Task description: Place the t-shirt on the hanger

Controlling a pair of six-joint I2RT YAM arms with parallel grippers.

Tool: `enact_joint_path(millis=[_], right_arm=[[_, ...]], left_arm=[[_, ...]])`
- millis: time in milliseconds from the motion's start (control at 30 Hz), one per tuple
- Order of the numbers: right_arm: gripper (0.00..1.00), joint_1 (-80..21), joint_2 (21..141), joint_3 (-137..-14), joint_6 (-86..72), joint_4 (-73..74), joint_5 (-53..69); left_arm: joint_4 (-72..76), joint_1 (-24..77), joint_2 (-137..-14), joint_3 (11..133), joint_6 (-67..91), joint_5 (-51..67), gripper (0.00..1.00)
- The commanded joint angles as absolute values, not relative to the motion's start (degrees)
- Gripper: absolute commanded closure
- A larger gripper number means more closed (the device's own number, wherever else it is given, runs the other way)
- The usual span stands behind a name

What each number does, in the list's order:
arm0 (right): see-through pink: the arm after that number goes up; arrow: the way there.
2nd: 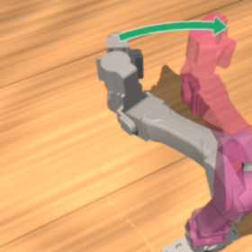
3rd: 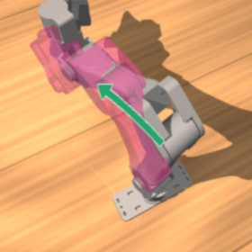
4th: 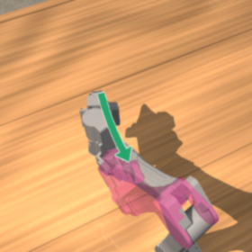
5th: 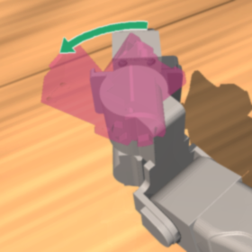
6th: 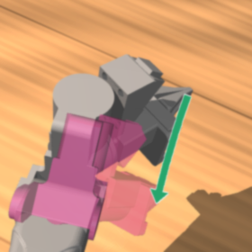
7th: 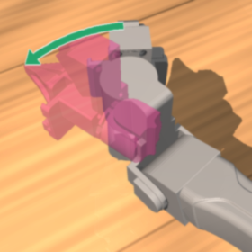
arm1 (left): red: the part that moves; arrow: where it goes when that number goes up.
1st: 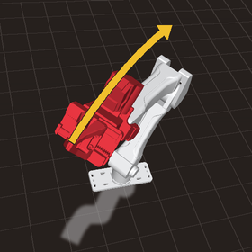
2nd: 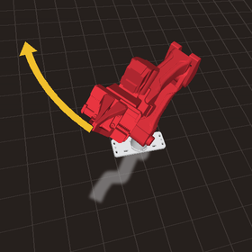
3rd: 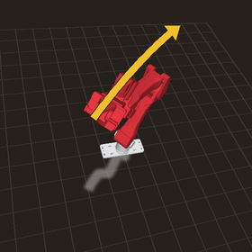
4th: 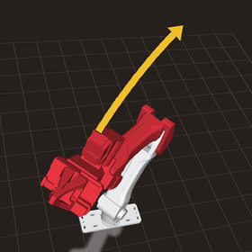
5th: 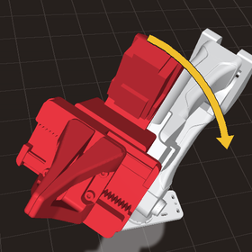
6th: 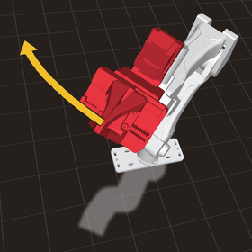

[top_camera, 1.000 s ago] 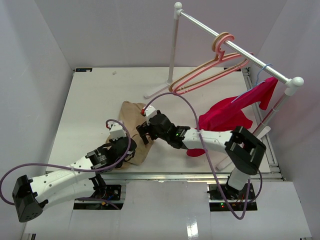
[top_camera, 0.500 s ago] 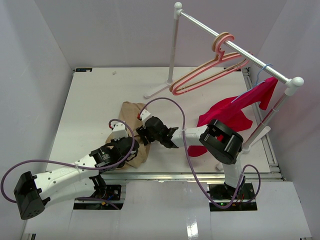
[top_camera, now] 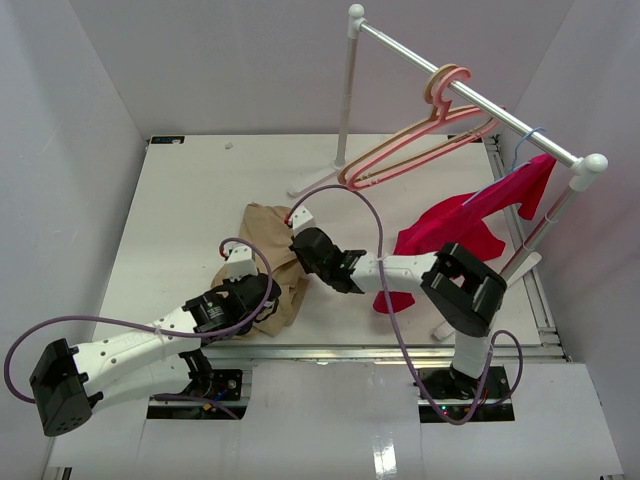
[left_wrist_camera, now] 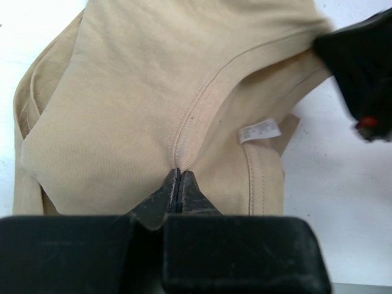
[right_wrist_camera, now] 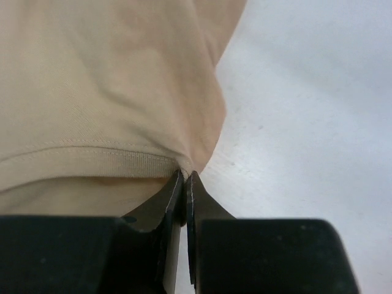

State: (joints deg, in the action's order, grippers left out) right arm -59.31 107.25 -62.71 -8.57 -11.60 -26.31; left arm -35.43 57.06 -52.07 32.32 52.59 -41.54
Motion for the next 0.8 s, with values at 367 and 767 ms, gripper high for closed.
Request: enact_joint_path(millis=[367, 767], right_arm=[[0.92, -62.98, 86.46, -60.06, -12.16, -0.09, -37.77], [0.92, -65.39, 84.94, -62.34, -12.79, 1.96, -36.12]], left_arm=[[-29.16, 56.87, -56.92, 33.63, 51.18, -42.34, 0.87], [-19.55, 56.93, -56.59, 31.72, 42.30, -36.95, 0.36]])
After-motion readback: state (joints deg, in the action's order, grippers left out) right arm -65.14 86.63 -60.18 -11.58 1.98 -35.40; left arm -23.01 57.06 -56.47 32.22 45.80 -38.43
